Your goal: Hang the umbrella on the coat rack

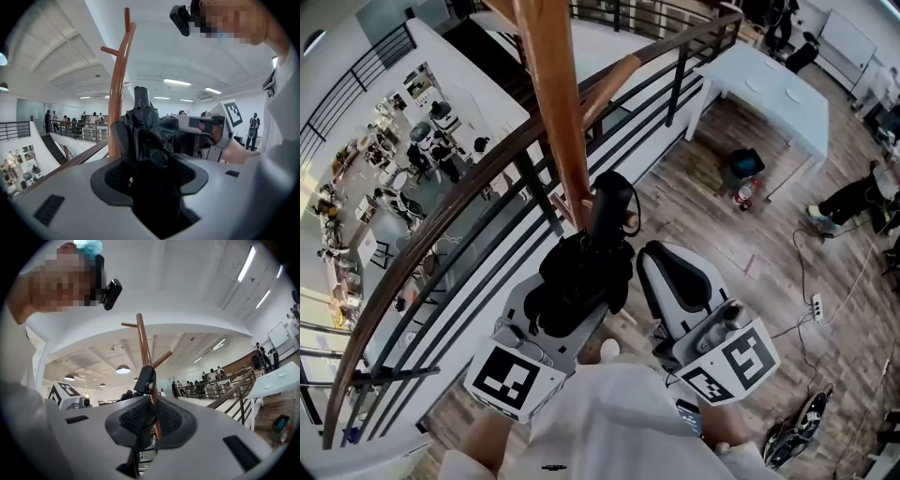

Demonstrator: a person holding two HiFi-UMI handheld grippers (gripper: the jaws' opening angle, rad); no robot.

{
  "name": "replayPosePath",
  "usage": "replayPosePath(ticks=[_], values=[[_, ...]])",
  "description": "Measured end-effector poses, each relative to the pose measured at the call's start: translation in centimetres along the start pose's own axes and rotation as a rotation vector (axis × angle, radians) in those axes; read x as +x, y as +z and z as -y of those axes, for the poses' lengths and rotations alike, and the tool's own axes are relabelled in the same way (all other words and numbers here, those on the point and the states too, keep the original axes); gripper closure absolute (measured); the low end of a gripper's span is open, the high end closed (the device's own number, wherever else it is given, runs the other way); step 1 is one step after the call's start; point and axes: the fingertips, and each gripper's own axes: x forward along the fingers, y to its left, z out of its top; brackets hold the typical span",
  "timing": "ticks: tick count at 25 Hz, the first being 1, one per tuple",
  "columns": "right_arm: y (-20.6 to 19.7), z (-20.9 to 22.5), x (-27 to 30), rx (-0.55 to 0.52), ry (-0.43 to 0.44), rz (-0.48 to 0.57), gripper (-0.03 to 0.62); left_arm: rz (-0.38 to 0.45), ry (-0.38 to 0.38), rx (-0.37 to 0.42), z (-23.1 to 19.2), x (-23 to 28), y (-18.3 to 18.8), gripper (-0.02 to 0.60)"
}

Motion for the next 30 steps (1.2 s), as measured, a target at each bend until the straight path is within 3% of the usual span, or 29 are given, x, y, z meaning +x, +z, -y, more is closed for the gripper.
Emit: replayPosePath(ticks=[4,30], values=[[1.4,-0.4,0.6,-0.007,0.023,0.004,0.557,0.049,0.01,0.006,-0.1,0.1,0.8,0.337],[2.0,0.7,2.3,-0.107,-0.012,-0.062,0.557,0.051,0.007,0.048,-0.3,0.0,0.9,0.337]])
